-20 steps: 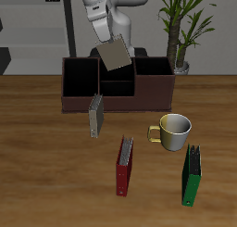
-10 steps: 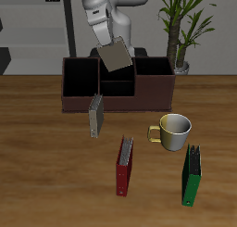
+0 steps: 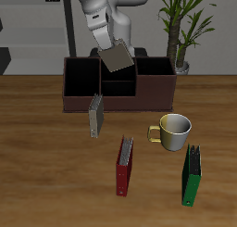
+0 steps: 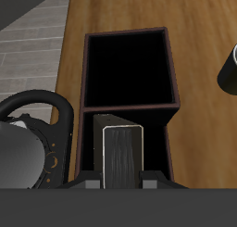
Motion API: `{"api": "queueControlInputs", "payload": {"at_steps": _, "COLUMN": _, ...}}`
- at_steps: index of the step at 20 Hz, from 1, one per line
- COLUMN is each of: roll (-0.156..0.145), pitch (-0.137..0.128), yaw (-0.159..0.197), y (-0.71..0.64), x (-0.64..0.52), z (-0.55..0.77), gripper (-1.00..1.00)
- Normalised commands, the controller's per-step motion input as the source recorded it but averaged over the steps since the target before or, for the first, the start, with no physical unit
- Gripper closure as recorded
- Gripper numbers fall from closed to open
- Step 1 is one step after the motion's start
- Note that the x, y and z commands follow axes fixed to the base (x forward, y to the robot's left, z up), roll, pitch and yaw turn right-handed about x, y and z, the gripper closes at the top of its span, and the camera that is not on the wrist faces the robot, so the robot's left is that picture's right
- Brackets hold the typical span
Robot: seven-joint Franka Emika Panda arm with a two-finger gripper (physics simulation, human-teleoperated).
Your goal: Place the right yellow book into the back desk caddy's back compartment
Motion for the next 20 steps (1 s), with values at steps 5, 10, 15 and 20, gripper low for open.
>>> {"api": "queueControlInputs", "payload": {"at_steps": 5, "roll": 0.012, "pitch": 0.071, "yaw": -0.030, "y": 0.05, "x": 0.01, "z": -0.23, "gripper": 1.00}}
{"api": "queueControlInputs", "payload": {"at_steps": 10, "roll": 0.042, "pitch": 0.099, "yaw": -0.003, "y": 0.16, "x": -0.07, "z": -0.27, "gripper": 1.00}}
{"api": "queueControlInputs", "payload": {"at_steps": 15, "roll": 0.030, "pitch": 0.084, "yaw": -0.038, "y": 0.17, "x": 0.00, "z": -0.17, "gripper": 1.00}}
{"api": "queueControlInputs", "payload": {"at_steps": 20, "roll": 0.041, "pitch": 0.090, "yaw": -0.053, "y": 0.19, "x": -0.03, "z": -0.18, "gripper": 1.00}}
